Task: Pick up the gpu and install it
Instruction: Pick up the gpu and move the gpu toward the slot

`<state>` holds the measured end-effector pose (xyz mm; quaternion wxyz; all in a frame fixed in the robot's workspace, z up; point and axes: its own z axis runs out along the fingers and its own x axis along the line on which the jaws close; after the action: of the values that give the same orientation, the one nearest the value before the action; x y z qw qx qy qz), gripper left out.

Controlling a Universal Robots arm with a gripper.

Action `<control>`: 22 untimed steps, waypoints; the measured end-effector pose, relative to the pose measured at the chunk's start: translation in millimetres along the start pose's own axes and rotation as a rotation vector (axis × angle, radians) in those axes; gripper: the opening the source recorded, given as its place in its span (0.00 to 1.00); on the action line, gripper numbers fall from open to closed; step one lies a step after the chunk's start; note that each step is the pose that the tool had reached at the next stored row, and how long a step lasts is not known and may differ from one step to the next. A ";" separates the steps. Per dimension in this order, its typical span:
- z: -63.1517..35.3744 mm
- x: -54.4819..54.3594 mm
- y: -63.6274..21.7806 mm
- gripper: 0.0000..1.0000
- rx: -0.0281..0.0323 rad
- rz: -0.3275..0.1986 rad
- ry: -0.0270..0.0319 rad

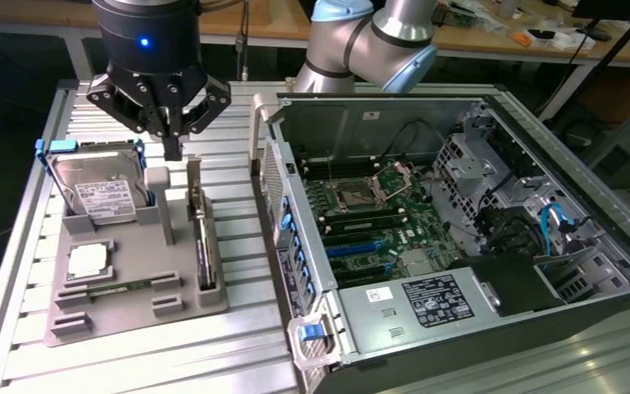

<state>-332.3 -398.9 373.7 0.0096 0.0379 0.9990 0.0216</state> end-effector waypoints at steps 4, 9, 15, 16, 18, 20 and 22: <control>0.0 0.0 0.0 0.29 0.0000 0.000 0.0000; 0.0 0.0 0.0 0.48 0.0000 0.000 0.0000; 0.4 0.0 0.1 0.54 -0.0008 -0.116 0.0073; 0.4 0.0 0.1 0.54 0.0004 -0.131 0.0083; 0.6 -0.1 0.0 0.54 0.0055 -0.153 0.0098; 1.3 0.0 -0.8 0.54 0.0071 -0.153 0.0165; 2.3 -0.3 -3.9 0.54 0.0098 -0.152 0.0222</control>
<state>-332.3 -402.8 371.2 -0.0001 -0.0384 0.9991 0.0164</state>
